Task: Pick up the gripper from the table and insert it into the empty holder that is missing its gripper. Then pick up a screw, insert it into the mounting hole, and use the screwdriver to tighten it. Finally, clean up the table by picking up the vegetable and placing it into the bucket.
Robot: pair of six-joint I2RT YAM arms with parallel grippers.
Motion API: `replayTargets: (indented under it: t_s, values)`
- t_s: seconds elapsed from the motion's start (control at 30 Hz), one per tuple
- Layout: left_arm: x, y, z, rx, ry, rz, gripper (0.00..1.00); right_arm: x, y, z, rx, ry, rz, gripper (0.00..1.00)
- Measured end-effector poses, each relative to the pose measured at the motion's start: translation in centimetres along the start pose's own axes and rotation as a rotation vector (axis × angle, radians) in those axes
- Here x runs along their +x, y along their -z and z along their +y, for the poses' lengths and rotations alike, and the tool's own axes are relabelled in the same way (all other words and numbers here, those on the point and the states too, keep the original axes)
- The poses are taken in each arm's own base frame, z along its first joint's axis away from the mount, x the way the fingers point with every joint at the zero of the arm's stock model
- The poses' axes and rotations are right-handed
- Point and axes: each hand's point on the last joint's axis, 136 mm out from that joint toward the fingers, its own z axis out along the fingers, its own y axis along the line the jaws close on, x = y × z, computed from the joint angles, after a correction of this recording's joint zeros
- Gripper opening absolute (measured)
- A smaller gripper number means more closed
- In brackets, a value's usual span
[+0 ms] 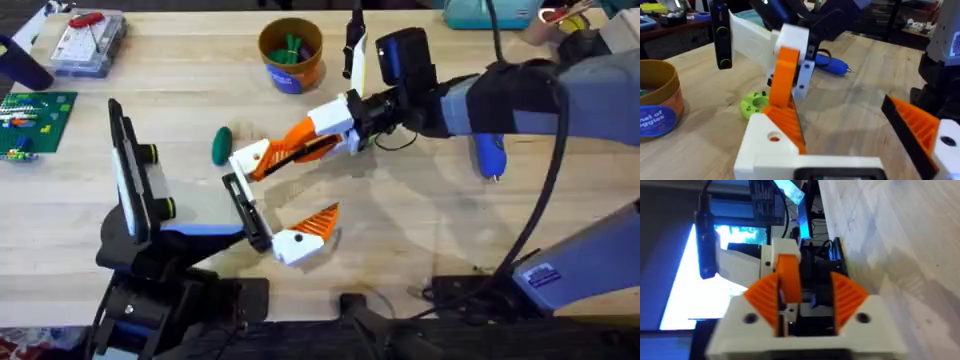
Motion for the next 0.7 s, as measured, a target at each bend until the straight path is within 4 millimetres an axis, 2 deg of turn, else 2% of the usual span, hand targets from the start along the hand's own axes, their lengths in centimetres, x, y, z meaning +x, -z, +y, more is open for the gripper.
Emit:
replayTargets:
  t_s: [0.1, 0.13, 0.7]
  values:
    - [0.0, 0.0, 0.0, 0.000, 0.021, 0.001, 0.997, 0.3, 0.1, 0.8, -0.025, 0.001, 0.019, 0.096]
    - [0.0, 0.0, 0.0, 0.000, 0.021, 0.001, 0.997, 0.3, 0.2, 1.2, -0.029, 0.007, 0.020, 0.029]
    - [0.0, 0.0, 0.2, -0.014, 0.019, -0.001, 0.997, 0.3, 0.2, 1.5, -0.029, -0.011, 0.019, 0.008]
